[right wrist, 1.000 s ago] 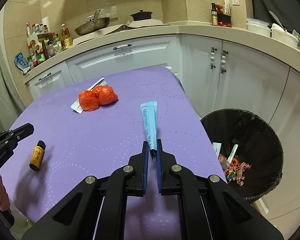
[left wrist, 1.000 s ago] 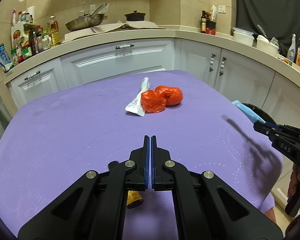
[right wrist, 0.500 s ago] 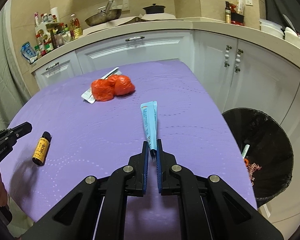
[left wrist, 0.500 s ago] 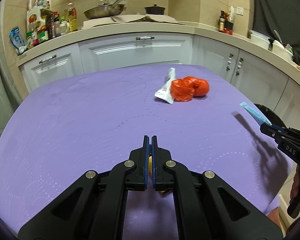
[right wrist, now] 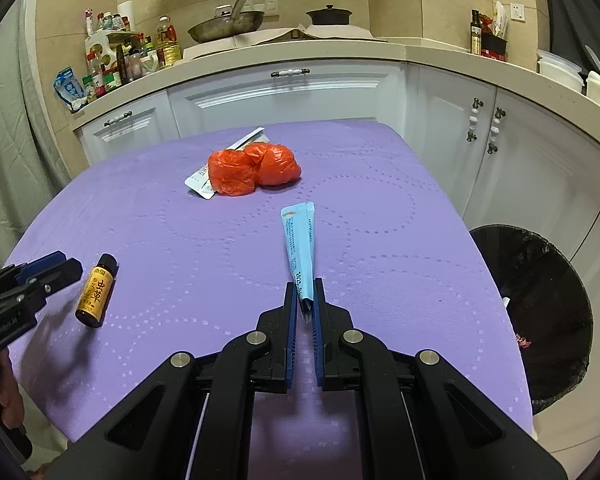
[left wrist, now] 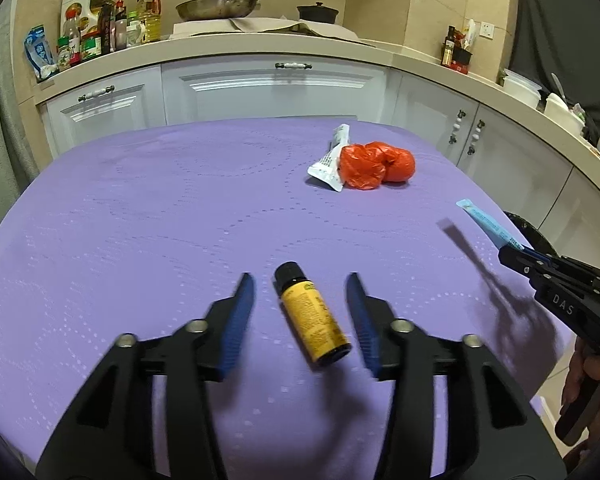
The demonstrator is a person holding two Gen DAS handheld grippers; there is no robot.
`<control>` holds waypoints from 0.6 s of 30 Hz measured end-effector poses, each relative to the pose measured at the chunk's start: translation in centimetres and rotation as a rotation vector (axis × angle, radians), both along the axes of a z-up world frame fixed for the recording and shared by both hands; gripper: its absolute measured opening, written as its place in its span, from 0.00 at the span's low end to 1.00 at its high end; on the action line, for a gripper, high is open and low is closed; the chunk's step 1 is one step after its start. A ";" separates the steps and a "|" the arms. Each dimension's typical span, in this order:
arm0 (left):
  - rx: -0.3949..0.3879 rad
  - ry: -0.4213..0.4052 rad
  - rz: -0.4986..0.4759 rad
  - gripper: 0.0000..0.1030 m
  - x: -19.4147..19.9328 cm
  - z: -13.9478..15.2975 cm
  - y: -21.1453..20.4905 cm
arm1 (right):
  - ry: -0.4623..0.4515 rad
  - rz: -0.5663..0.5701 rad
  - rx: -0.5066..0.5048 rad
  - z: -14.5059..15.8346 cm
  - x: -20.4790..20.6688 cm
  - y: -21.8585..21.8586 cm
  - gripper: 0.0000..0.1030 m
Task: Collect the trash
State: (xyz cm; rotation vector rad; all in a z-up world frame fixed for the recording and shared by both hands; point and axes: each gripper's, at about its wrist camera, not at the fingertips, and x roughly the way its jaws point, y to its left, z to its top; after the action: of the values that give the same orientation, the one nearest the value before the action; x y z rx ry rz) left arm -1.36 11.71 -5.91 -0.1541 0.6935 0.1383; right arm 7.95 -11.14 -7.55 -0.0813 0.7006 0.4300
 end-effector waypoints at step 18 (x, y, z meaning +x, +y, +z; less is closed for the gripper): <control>0.093 0.035 0.023 0.22 0.1 -2.4 -1.1 | 0.003 -0.001 0.008 -0.2 -0.4 -0.1 0.08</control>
State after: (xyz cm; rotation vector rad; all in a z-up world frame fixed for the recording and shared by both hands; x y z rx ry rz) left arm -1.30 10.58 -8.33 -0.0708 0.7190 0.1955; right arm 7.52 -11.25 -7.76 -0.0726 0.7014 0.4324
